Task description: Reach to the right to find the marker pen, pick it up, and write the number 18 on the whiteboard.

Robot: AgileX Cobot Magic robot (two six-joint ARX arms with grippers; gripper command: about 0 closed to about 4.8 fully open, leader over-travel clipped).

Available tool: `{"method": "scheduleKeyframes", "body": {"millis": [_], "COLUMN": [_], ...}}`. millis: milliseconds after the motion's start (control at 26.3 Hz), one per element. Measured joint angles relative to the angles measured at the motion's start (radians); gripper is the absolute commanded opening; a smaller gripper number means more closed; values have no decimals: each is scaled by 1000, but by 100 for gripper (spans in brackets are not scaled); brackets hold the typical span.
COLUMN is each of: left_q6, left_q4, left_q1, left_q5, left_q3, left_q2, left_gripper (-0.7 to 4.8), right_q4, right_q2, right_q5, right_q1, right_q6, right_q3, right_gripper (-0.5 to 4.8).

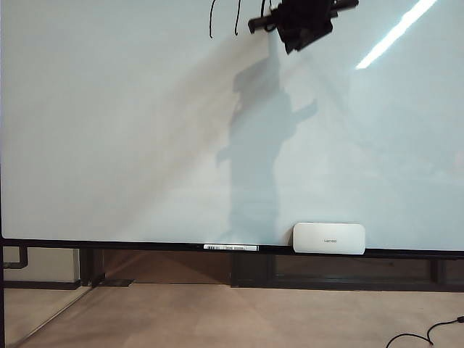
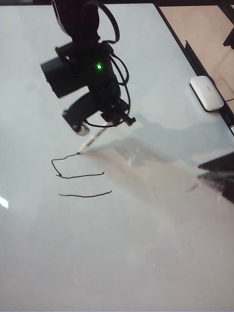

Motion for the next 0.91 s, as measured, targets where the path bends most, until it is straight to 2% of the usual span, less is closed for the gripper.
{"method": "scheduleKeyframes", "body": {"millis": [304,684,912], "left_q6": [0,0,1], "left_q4": [0,0,0], "left_q1": [0,0,0], "left_q5": [0,-1,-1], "left_q3": [0,0,0], "left_q2": [0,0,0], "left_gripper": [-5,-5,-5], "right_q4": [-81,-96,-11], "right_q2": [35,13,-61], "right_q5": [-34,-27,-28], "right_q1": [0,22,84], "right_q6": [29,39,36], "right_q3": [0,-6,3], "right_gripper": [-3,-3,-3]}}
